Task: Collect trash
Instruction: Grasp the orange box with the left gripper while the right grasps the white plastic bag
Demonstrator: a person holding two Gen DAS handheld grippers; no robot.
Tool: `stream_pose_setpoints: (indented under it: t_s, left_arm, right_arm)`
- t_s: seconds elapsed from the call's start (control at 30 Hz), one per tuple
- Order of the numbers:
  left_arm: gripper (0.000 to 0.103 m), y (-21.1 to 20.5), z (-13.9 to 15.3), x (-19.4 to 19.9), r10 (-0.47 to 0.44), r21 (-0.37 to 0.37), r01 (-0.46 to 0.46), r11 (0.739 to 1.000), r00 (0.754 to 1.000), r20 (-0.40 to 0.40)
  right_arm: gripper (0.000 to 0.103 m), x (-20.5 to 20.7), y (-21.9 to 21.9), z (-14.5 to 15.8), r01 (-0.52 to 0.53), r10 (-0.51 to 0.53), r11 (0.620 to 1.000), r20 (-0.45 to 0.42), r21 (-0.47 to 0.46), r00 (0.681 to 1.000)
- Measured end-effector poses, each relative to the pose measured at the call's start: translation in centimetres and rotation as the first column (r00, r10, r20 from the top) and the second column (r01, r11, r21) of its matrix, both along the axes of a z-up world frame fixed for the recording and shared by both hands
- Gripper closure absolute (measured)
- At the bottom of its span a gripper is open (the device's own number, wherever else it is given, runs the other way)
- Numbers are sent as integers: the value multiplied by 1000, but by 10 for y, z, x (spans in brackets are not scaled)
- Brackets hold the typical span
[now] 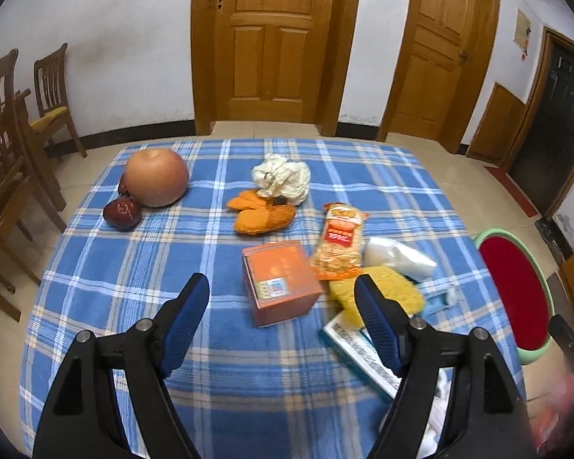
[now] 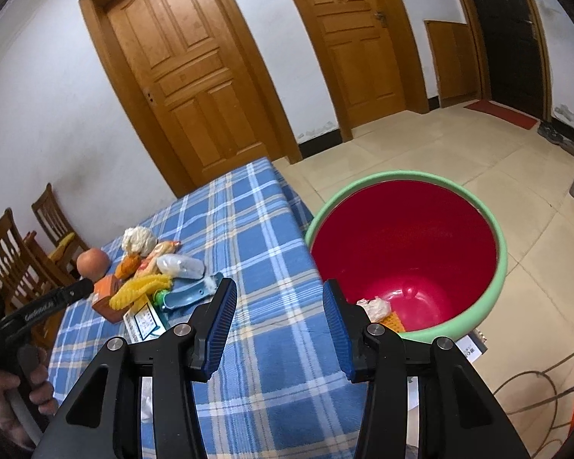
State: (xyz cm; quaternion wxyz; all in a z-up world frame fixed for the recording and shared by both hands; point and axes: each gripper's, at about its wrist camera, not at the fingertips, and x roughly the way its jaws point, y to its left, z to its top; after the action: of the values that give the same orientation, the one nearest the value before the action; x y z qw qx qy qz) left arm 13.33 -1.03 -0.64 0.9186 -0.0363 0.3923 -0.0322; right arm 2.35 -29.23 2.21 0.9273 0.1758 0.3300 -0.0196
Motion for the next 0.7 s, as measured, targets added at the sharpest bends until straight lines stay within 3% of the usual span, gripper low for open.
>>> stream_pose_setpoints:
  t_s: [0.23,0.7]
  left_arm:
    - [25,2,-18,16,34,-4,-34,999,999,-36]
    - [25,9,-33,25,52,20,-51,998,998,-24]
  right_arm:
    - [52,19,14,-2,-62,61,998,-24,-30,998]
    - [44,71,54,-17,-211,205,976,-101,-53,974]
